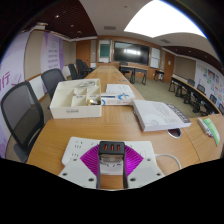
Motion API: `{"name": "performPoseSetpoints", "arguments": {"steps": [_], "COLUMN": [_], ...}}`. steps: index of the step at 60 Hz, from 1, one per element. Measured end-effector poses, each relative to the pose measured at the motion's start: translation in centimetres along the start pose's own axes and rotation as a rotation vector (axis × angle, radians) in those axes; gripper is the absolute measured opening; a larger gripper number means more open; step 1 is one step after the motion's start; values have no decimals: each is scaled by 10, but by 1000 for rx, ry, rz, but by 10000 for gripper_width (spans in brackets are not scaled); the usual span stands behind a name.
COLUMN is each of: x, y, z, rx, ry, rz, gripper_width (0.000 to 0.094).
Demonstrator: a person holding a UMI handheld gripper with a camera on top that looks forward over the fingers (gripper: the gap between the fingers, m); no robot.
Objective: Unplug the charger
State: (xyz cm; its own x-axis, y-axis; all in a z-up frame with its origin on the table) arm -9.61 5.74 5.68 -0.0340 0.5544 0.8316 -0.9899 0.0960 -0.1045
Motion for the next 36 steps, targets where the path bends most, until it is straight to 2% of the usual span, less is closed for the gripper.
{"name": "performPoseSetpoints", "arguments": {"steps": [7, 9, 12, 14, 17, 21, 25, 27, 30, 36], "x": [4, 25, 90, 134, 178, 205, 210, 209, 175, 107], "y": [1, -2, -9, -9, -16, -44, -82, -97, -131, -179], "z": [2, 12, 49, 78, 110, 127, 123, 106, 84, 37], "rx": [-7, -9, -22, -6, 34, 29, -4, -30, -60, -103], "ry": [31, -44, -257, -364, -461, -502, -497, -463, -383, -164], "rz": [-3, -21, 30, 47, 15, -1, -7, -4, 3, 11], "gripper_width": [241, 239, 228, 228, 228, 230, 232, 234, 236, 256]}}
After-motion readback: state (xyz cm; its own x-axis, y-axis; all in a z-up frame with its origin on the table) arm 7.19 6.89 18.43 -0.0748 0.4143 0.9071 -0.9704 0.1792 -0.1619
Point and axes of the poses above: the point between the fingertips, and its own axes, seen from behind it with the camera up: y to the left, x up, z backward, against the way the camera looks, the point moved 6 cm from there along z, backward, against the way the camera looks, and after that the axes turned 5 degrees about -x, right-handed, at the moved point
